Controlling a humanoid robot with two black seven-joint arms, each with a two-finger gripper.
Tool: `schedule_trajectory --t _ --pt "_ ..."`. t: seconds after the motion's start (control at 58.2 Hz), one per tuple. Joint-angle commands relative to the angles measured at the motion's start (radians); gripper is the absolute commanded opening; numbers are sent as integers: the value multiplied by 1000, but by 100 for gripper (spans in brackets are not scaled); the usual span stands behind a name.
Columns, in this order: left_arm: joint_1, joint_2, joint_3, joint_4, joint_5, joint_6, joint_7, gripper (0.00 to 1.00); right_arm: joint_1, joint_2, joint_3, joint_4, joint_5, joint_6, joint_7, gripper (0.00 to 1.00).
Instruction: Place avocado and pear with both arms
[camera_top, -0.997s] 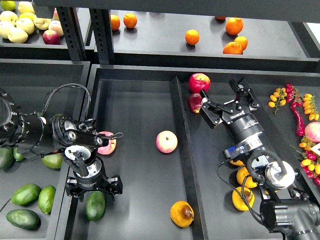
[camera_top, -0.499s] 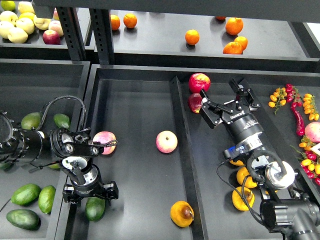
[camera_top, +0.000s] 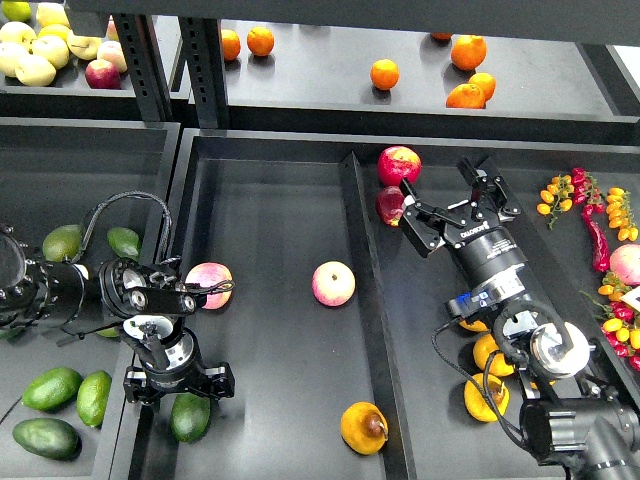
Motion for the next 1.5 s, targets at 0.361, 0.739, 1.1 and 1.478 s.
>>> schedule_trajectory --t 0.361,0.739,1.1,1.478 --pt "36 0 -54 31 19 0 0 85 -1 0 0 -1 0 2 0 99" --pt "39 0 -85 32 17 0 0 59 -1 0 -2 -1 0 2 0 99" --pt "62 0 -125 54 8 0 0 21 -7 0 0 -1 0 5 -2 99" --pt "-35 0 -186 54 8 0 0 20 -9 0 -8 2 0 5 0 99"
